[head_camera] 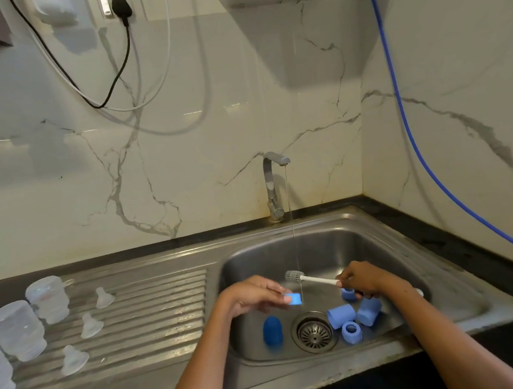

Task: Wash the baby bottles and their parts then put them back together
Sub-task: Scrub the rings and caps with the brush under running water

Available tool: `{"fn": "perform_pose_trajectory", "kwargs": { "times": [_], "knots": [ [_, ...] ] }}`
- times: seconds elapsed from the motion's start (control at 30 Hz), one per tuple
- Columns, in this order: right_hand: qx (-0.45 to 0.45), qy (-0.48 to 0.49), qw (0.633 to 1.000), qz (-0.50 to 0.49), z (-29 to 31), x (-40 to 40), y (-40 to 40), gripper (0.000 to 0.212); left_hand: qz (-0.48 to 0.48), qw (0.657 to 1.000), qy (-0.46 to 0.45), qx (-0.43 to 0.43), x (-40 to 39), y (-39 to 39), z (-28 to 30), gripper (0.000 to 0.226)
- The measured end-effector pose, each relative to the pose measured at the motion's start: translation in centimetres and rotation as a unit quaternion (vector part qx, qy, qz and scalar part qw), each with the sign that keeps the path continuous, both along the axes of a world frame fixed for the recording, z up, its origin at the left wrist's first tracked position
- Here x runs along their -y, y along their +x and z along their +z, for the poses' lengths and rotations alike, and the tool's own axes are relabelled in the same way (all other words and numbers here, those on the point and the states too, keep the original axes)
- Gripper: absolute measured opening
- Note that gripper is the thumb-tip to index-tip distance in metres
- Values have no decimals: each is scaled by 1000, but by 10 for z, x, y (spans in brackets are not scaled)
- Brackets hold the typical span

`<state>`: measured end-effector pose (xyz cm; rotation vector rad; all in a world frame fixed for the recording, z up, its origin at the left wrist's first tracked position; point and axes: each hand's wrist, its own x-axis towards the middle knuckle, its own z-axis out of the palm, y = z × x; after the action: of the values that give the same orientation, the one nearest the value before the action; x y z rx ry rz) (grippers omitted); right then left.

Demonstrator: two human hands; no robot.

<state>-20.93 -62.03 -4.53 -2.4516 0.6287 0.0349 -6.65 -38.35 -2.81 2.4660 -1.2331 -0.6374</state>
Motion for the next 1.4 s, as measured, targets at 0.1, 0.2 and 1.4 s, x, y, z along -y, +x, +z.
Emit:
{"fn": "perform_pose_trajectory", "kwargs": {
  "times": [0.1,0.2,1.4],
  "knots": [
    [-6,-16,1000,2,1,-3,-1,26,71,992,90,45,6,-3,-9,50],
    [-22,-66,998,1,5,-14,-4,27,79,992,72,59,9,3,-18,49],
    [94,-87,992,-9,13,-143,81,29,453,838,-297,71,-200,115,6,36]
  ]
}}
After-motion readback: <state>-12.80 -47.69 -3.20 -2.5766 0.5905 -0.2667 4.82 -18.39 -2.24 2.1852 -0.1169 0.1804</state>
